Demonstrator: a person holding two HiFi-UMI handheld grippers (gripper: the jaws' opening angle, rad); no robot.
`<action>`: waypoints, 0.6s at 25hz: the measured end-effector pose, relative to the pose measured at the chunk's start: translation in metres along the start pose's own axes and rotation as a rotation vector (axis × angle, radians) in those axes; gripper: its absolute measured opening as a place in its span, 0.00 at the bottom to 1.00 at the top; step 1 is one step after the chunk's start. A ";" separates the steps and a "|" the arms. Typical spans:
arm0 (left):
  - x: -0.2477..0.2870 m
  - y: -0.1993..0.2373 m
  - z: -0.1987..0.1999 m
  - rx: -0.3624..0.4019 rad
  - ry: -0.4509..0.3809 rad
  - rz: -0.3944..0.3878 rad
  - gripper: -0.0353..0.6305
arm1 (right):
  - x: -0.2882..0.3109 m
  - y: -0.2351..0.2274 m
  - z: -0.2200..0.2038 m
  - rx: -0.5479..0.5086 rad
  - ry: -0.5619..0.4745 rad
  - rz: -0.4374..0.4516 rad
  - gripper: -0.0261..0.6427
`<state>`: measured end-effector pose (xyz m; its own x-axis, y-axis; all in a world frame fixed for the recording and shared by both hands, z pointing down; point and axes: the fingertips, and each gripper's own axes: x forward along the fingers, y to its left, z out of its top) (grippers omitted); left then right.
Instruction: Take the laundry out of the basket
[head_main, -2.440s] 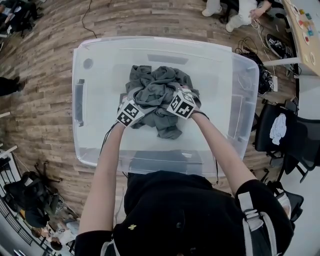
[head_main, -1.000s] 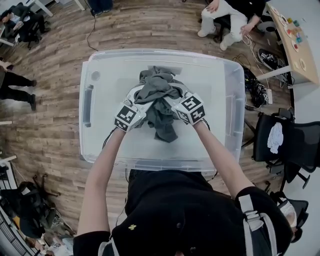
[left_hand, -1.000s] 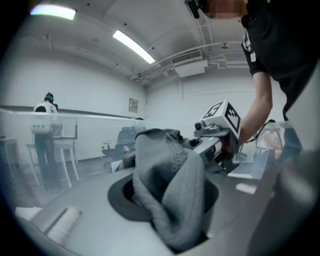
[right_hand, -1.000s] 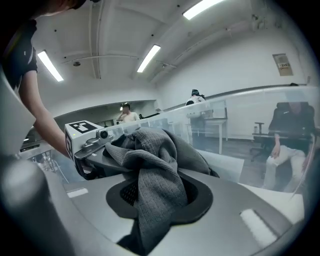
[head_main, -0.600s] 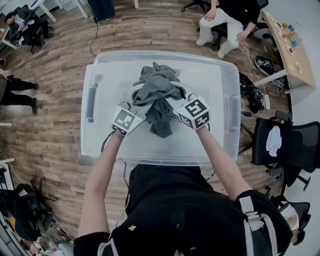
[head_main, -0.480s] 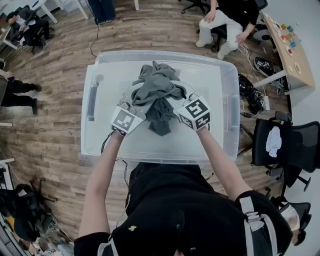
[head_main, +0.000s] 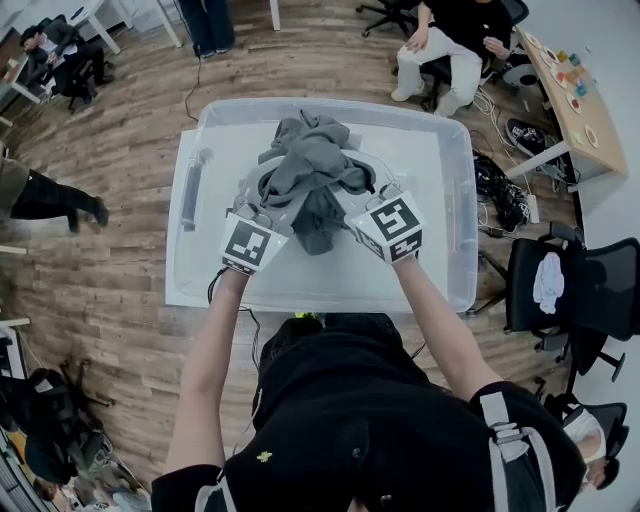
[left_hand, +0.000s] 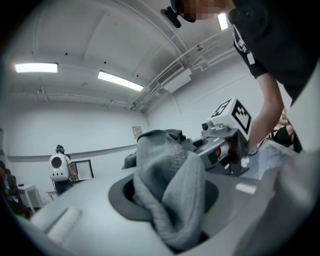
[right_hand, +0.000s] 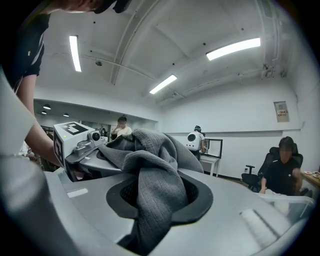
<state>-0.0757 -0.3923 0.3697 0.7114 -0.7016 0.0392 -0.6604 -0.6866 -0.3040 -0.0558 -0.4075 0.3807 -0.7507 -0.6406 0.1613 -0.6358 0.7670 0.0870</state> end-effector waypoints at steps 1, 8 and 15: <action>-0.003 0.001 0.005 0.011 -0.004 0.007 0.22 | -0.001 0.002 0.005 -0.002 -0.010 -0.003 0.19; -0.031 0.005 0.046 0.047 -0.067 0.018 0.21 | -0.014 0.024 0.049 -0.036 -0.078 -0.035 0.19; -0.051 -0.003 0.068 0.050 -0.097 0.022 0.21 | -0.032 0.042 0.071 -0.070 -0.119 -0.076 0.19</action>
<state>-0.0935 -0.3414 0.3036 0.7185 -0.6930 -0.0593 -0.6649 -0.6593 -0.3511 -0.0710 -0.3578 0.3095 -0.7196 -0.6935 0.0345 -0.6806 0.7143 0.1630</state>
